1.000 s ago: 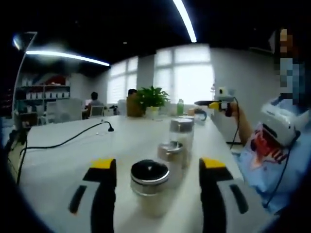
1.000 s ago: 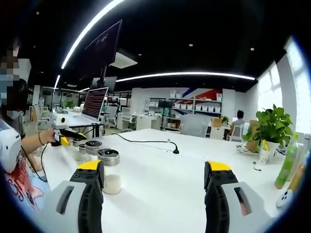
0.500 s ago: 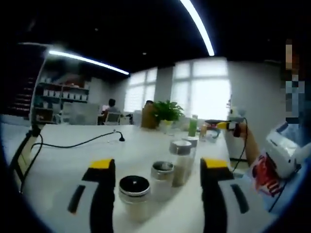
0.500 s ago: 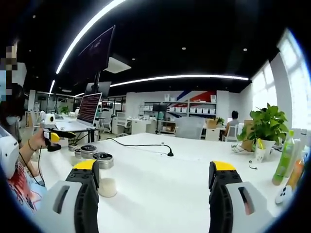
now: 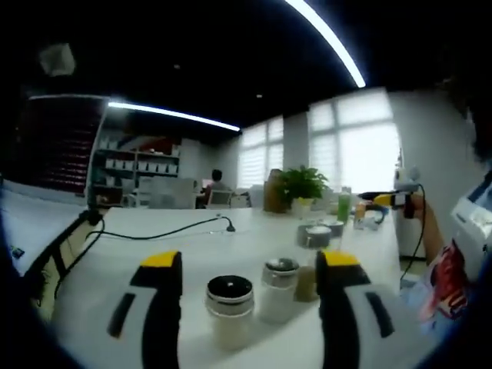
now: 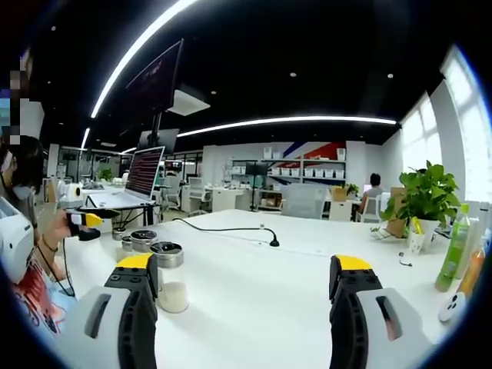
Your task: Rotate the seasoning bottle until the label or dispensing opening points toward the visible target arrow and the bottle remains upright within the marked orientation range
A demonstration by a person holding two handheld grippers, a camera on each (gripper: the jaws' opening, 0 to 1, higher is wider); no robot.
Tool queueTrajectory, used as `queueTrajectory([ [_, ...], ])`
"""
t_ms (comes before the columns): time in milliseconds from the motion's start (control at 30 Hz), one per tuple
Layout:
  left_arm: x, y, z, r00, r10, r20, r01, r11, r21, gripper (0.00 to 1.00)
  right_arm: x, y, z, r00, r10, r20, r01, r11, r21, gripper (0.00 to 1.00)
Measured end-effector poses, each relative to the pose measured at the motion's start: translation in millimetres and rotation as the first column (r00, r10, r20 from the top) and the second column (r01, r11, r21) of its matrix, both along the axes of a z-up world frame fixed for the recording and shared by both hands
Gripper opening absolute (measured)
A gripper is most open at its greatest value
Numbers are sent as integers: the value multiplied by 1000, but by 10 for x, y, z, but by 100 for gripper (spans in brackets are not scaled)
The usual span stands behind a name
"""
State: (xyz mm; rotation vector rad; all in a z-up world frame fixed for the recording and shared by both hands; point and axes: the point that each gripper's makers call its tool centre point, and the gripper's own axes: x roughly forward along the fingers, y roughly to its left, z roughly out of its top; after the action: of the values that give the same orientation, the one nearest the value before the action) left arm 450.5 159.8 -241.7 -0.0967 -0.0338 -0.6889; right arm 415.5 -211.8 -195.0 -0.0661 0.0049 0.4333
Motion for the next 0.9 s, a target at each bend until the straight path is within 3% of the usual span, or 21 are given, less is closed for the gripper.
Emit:
queueTrajectory([
  [133,56,-12,-39,1000,24,-2,-24,1000,-9,70,-5,14,10,1000,2,7,-2,1000,1,95],
  [233,95,-47,-98,998,6,-64,-11,997,-73,78,20,26,-17,1000,7,-5,-7,1000,-1,95],
  [300,119,-37,-124,998,9,-64,-14,997,-72,81,37,34,-33,1000,8,-8,-8,1000,-17,94],
  [400,217,94,-172,994,103,-43,-103,995,-7,78,53,69,-13,1000,24,6,-24,1000,-17,94],
  [500,240,139,-132,991,134,-21,-134,991,-25,76,83,107,-46,1000,30,1,-30,999,-44,94],
  [567,263,168,-134,987,158,-19,-158,987,-31,76,111,81,-23,1000,-4,30,6,997,-78,94],
  [667,292,189,-171,983,181,-17,-182,982,-51,75,79,146,-6,999,24,36,-22,998,-57,94],
  [733,274,125,-179,989,144,-26,-146,986,-80,71,63,187,19,998,45,44,-43,998,-39,94],
  [900,326,115,-196,983,183,-14,-184,981,-59,65,59,208,37,996,65,55,-62,997,-45,94],
])
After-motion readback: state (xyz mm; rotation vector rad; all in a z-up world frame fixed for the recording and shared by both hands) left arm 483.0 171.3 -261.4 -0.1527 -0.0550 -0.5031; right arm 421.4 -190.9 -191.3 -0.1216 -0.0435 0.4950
